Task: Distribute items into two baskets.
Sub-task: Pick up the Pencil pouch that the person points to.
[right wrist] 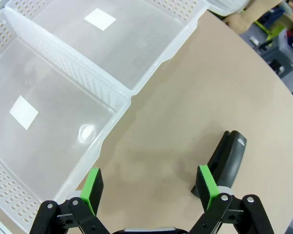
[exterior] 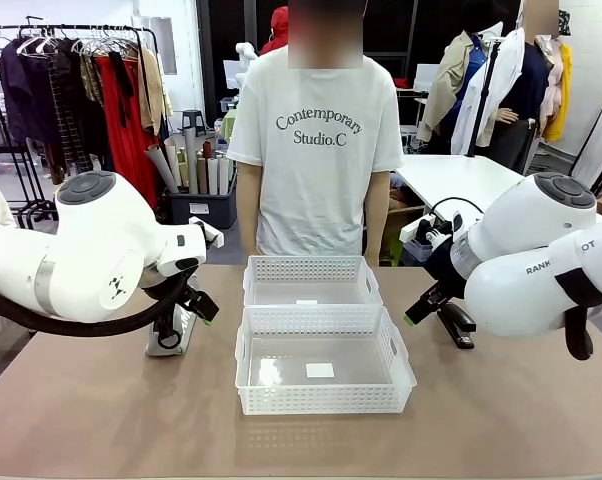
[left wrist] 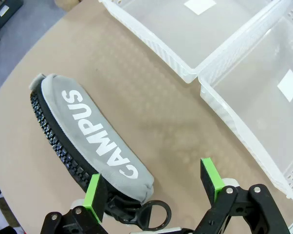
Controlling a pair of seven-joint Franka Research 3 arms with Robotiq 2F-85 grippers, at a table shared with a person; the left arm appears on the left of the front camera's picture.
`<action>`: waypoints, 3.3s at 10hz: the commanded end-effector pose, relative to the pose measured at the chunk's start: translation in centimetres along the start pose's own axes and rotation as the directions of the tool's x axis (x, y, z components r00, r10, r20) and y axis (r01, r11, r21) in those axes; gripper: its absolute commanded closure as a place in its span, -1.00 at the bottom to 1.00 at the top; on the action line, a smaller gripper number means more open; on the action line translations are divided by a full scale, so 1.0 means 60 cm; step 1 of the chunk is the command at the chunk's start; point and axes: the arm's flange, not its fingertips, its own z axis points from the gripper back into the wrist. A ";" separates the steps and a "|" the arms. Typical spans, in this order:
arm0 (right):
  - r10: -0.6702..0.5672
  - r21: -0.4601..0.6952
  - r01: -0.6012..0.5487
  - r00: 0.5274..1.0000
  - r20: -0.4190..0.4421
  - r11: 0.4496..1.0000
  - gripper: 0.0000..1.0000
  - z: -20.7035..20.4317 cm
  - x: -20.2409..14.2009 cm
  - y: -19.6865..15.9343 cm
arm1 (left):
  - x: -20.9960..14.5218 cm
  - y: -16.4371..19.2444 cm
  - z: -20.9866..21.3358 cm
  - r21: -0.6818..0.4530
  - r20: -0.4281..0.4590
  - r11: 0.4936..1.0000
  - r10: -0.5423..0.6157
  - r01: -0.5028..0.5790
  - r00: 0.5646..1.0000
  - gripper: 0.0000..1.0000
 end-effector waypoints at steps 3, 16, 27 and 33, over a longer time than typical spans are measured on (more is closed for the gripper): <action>-0.009 0.006 0.009 1.000 0.005 1.000 -1.00 0.005 0.006 -0.002 | 0.000 0.000 0.000 0.000 0.000 1.000 0.000 0.000 1.000 -1.00; -0.369 0.523 0.253 0.920 0.129 0.814 -1.00 0.144 0.058 -0.059 | 0.057 0.022 0.148 -0.519 0.030 0.844 0.177 -0.136 0.984 -1.00; -0.657 0.771 0.424 0.754 -0.009 0.475 -1.00 0.236 0.125 -0.136 | 0.093 0.083 0.186 -0.699 -0.212 0.615 0.308 -0.365 0.927 -1.00; -0.776 0.867 0.482 0.593 -0.217 0.126 -1.00 0.323 0.133 -0.256 | 0.128 0.225 0.248 -0.823 -0.246 0.318 0.545 -0.470 0.801 -1.00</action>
